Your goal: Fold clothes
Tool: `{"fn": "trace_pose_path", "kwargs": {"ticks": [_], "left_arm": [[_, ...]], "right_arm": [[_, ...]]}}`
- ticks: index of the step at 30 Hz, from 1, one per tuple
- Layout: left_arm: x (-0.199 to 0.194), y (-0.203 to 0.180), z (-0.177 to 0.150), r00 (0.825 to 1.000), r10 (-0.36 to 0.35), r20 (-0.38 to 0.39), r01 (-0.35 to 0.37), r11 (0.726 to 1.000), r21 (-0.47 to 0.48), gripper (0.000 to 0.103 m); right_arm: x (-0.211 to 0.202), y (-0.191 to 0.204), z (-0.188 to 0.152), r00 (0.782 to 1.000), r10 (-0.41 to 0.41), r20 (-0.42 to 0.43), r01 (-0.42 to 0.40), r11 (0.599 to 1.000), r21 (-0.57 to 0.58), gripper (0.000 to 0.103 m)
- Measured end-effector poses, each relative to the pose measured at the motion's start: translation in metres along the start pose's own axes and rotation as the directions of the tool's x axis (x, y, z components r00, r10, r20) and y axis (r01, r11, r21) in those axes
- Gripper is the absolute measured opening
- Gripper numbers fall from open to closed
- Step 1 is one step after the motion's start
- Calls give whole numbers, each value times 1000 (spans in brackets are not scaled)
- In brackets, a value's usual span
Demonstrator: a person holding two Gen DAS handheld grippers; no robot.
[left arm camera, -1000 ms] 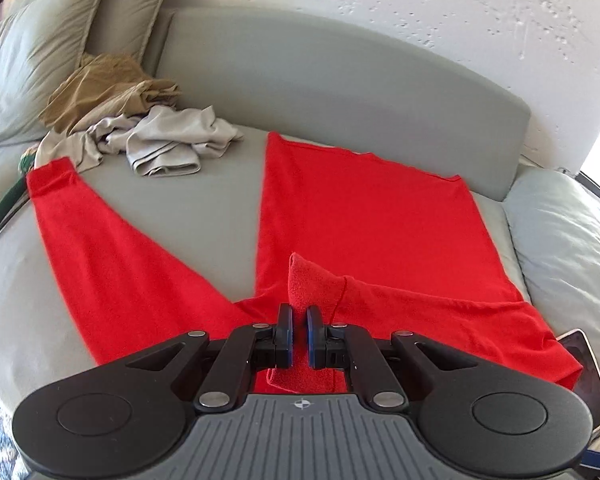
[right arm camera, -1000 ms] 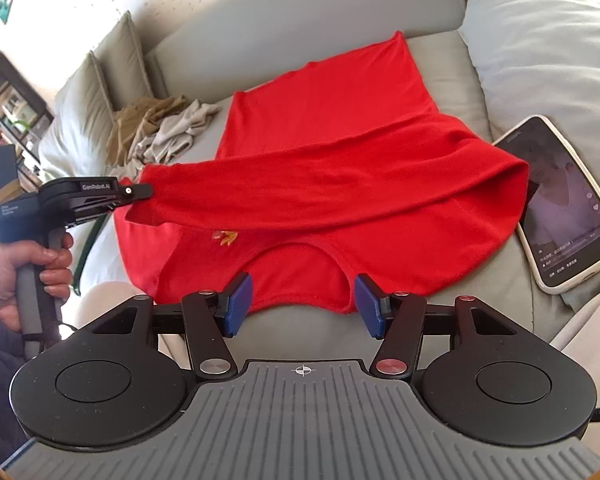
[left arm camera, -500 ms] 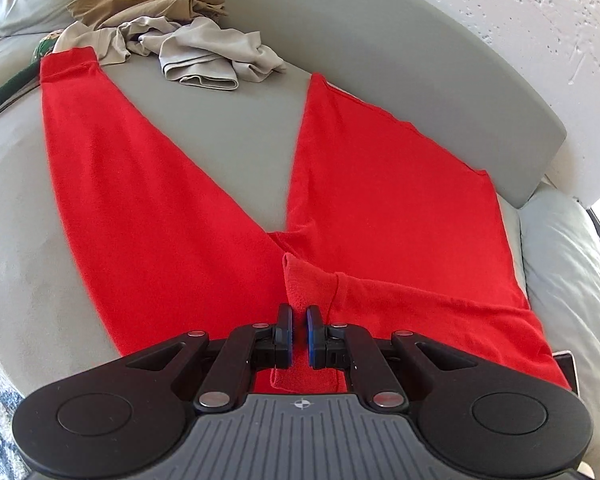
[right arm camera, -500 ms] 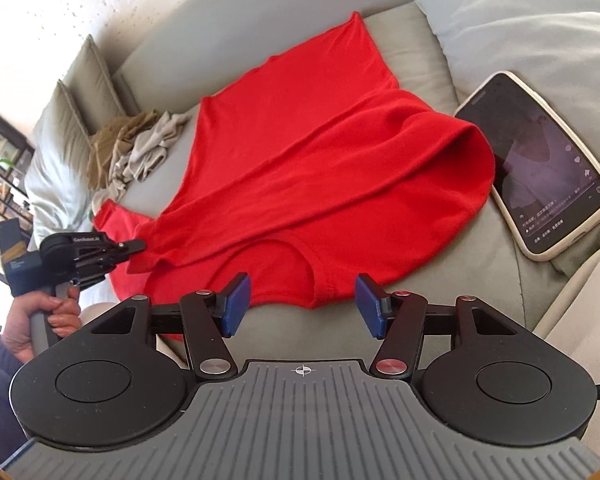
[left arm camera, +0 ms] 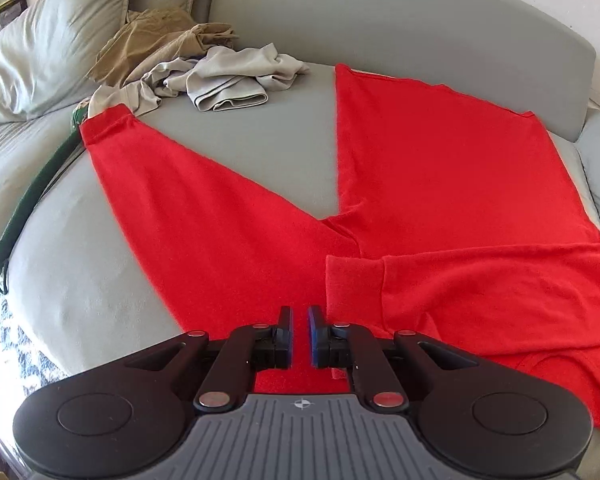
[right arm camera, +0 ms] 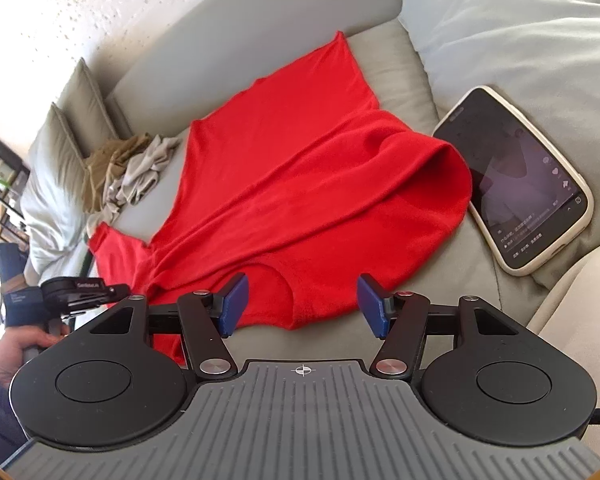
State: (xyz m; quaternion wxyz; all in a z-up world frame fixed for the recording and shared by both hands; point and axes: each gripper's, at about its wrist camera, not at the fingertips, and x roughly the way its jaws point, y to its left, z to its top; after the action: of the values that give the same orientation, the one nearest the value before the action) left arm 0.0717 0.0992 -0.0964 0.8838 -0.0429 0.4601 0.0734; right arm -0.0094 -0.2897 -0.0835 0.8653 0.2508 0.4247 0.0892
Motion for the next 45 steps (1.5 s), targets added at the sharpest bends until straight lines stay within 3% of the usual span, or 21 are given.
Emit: {"fn": "trace_pose_path", "kwargs": {"ticks": [3, 9, 21, 26, 32, 39, 45], "left_arm": [[7, 8, 4, 998, -61, -10, 60, 996, -73, 5], [13, 3, 8, 995, -94, -30, 91, 992, -86, 4], [13, 4, 8, 994, -100, -35, 97, 992, -83, 4], [13, 3, 9, 994, -99, -38, 96, 992, -81, 4], [14, 2, 9, 994, -100, -42, 96, 992, -80, 4], [14, 2, 10, 994, -101, -45, 97, 992, -82, 4], [16, 1, 10, 994, -100, -49, 96, 992, -82, 4]], "right_arm": [[2, -3, 2, 1000, -7, 8, 7, 1000, 7, 62], [2, -10, 2, 1000, -3, 21, 2, 999, 42, 62], [2, -38, 15, 996, 12, 92, -27, 986, 163, 61], [4, -56, 29, 990, -13, 143, -21, 972, 234, 55], [22, -84, 39, 989, -37, 141, -16, 934, 356, 43], [42, -94, 41, 990, -41, 134, -11, 930, 367, 44], [56, -97, 48, 981, -22, 191, -55, 920, 388, 44]]}}
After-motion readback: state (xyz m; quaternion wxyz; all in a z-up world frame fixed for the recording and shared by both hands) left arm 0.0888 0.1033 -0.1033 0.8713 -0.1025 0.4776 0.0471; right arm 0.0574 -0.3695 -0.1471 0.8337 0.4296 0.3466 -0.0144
